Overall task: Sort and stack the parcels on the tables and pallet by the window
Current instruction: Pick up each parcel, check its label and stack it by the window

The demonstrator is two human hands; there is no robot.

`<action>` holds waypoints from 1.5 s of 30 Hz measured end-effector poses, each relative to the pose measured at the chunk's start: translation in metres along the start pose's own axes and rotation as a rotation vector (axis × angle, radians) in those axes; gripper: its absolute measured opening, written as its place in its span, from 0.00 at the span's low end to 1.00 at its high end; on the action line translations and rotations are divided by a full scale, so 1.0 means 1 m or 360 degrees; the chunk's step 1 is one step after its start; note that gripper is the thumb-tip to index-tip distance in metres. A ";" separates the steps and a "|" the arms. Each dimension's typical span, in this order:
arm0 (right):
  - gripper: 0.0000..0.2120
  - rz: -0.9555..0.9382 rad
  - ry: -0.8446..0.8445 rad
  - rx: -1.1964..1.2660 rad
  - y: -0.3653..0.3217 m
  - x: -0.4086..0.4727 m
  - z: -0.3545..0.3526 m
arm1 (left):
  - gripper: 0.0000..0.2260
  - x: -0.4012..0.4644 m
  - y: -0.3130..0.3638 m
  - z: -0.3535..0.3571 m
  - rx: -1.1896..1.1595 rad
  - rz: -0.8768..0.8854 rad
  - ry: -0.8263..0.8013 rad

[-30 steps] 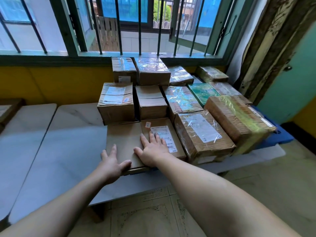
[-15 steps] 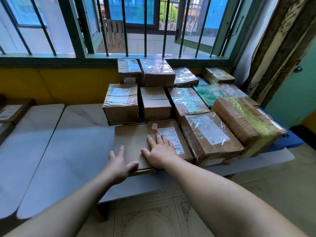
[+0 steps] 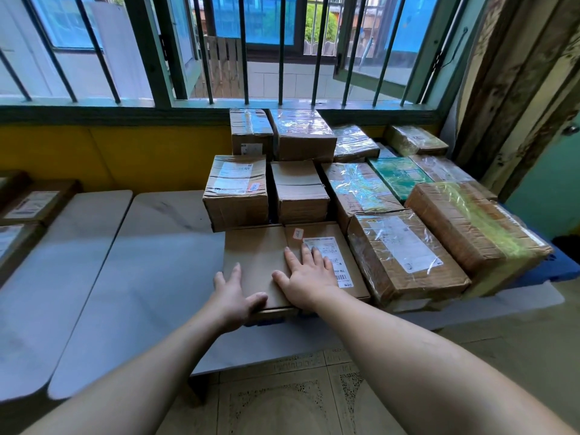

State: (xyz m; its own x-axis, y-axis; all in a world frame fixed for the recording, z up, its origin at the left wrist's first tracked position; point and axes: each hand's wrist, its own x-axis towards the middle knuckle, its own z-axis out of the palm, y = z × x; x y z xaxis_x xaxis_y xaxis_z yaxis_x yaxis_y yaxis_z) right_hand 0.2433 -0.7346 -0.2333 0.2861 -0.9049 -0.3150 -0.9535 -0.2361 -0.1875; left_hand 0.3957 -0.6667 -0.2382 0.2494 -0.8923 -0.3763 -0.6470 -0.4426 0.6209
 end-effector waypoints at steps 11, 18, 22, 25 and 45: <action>0.35 0.0034 0.0032 0.0054 -0.005 -0.006 -0.013 | 0.40 -0.008 0.010 -0.018 0.0147 0.0013 0.0003; 0.35 -0.0057 0.0198 0.0122 0.004 -0.038 -0.046 | 0.38 -0.032 0.029 -0.038 0.0287 0.0135 0.0180; 0.34 -0.0085 0.0302 0.0248 0.011 -0.068 -0.065 | 0.37 -0.061 0.043 -0.040 0.0410 0.0230 0.0196; 0.34 -0.0095 0.0369 0.0356 0.015 -0.098 -0.079 | 0.37 -0.084 0.054 -0.041 0.0429 0.0302 0.0225; 0.32 -0.0275 0.0312 0.0337 -0.058 -0.290 -0.062 | 0.35 -0.280 -0.021 -0.072 0.0535 0.0387 0.0332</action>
State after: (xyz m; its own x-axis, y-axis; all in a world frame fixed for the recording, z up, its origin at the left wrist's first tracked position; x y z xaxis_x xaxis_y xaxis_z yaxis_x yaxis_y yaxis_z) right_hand 0.2096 -0.4808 -0.0732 0.3985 -0.9136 -0.0807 -0.8455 -0.3319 -0.4182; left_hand 0.3913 -0.4136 -0.0963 0.1789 -0.9807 -0.0794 -0.8937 -0.1957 0.4037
